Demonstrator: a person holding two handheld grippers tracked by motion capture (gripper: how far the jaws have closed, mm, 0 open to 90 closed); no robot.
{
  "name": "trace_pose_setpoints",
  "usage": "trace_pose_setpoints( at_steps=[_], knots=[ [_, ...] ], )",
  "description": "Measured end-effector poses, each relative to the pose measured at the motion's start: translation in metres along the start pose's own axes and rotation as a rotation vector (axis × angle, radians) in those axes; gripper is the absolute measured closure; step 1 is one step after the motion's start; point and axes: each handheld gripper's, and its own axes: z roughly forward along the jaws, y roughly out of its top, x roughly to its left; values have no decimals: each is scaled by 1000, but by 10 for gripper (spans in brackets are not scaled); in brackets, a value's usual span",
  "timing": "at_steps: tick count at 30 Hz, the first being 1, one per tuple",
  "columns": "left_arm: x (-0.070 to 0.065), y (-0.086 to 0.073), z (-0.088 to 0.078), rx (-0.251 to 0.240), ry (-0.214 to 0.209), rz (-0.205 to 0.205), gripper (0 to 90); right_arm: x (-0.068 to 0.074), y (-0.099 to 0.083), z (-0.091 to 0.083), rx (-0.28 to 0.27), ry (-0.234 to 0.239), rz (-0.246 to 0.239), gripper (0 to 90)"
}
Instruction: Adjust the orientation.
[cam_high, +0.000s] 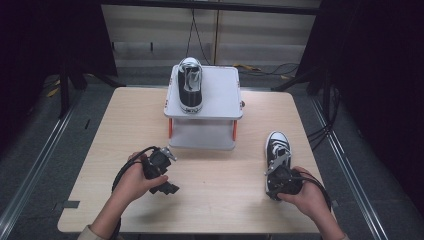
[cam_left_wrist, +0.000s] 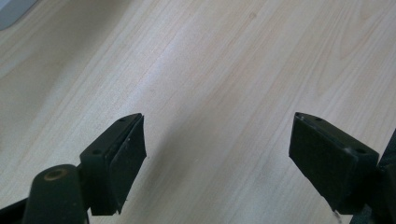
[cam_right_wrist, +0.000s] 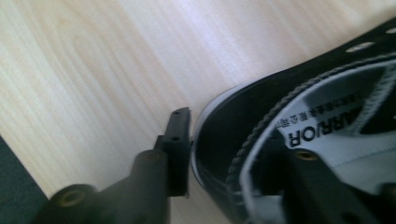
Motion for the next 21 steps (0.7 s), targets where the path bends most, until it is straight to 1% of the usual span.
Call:
trace_pose_setpoints(
  at_steps=[1, 2, 4, 6, 7, 8, 12, 13, 16, 17, 18, 19, 20, 21],
  knots=[
    [0, 0, 0, 0, 1, 1, 184, 0, 0, 0, -2, 22, 8, 706],
    [0, 0, -1, 3, 0, 1, 184, -1, 0, -1, -5, 24, 5, 715],
    [0, 0, -1, -5, 0, -2, 184, 0, 1, -2, 11, 16, 9, 722],
    [1, 0, -2, -7, -2, 1, 185, 0, 2, -3, 11, 10, 4, 728],
    [0, 0, -2, -7, -1, 0, 186, 1, 2, -4, 11, 13, 18, 729],
    [1, 0, -2, -8, 0, 3, 186, 0, 2, -5, 0, 11, 13, 729],
    [1, 0, -2, -10, 0, -4, 187, 0, 5, -12, -46, 30, 41, 729],
    [2, 0, -3, -8, -2, -2, 187, 0, 5, -12, -46, 30, 41, 729],
    [1, 0, -3, -12, -4, -3, 187, 0, 12, -18, -45, 23, 24, 732],
    [1, 0, -3, -13, -4, 0, 187, -2, 16, -24, -54, 22, 23, 735],
    [1, 0, -3, -13, -2, -2, 187, -2, 16, -24, -54, 22, 23, 735],
    [1, 0, -4, -10, -2, 0, 186, -4, 22, -31, -56, 20, 20, 738],
    [1, 0, -4, -10, -1, 2, 186, -4, 22, -31, -56, 20, 20, 738],
    [2, 0, -3, -11, -1, 1, 185, -5, 25, -35, -55, 25, 27, 739]
  ],
)
